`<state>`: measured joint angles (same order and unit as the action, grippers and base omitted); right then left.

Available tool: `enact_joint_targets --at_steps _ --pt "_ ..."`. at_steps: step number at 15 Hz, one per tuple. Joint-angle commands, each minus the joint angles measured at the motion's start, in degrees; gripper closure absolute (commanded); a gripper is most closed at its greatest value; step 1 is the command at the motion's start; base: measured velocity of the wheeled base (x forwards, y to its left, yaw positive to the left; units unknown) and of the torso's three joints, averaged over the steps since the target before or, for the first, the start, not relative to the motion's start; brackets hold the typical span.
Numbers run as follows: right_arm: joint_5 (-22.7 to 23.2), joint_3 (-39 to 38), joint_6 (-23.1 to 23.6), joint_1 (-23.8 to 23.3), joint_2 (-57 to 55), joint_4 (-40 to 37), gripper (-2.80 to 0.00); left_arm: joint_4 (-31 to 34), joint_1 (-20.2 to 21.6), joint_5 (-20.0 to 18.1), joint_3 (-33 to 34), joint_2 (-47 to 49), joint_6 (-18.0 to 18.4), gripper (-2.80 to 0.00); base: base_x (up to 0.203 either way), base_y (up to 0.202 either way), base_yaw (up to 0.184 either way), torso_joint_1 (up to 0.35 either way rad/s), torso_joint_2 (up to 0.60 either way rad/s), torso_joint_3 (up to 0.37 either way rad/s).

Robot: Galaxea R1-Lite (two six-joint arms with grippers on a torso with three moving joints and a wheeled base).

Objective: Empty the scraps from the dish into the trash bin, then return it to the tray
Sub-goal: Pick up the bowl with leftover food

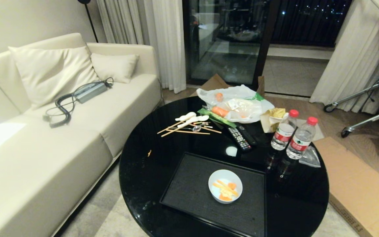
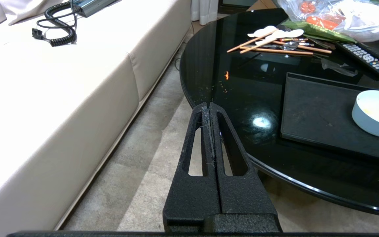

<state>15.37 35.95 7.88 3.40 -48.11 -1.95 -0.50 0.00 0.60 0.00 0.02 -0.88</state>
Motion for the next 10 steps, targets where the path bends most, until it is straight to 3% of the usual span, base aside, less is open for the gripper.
enact_joint_targets --at_steps 1,7,10 --pt "0.1 3.6 0.0 3.9 -14.1 0.9 0.0 0.0 0.0 0.0 0.0 0.0 0.0 0.0 0.0 0.0 0.0 0.0 0.0 0.0" --pt "-0.7 8.4 -3.8 15.5 -34.1 10.0 0.0 0.0 0.0 0.0 0.0 0.0 0.0 0.0 0.0 0.0 0.0 0.0 0.0 0.0" --pt "-5.2 12.7 -4.4 20.4 -41.3 9.1 0.0 0.0 0.0 0.0 0.0 0.0 0.0 0.0 0.0 0.0 0.0 0.0 0.0 0.0"
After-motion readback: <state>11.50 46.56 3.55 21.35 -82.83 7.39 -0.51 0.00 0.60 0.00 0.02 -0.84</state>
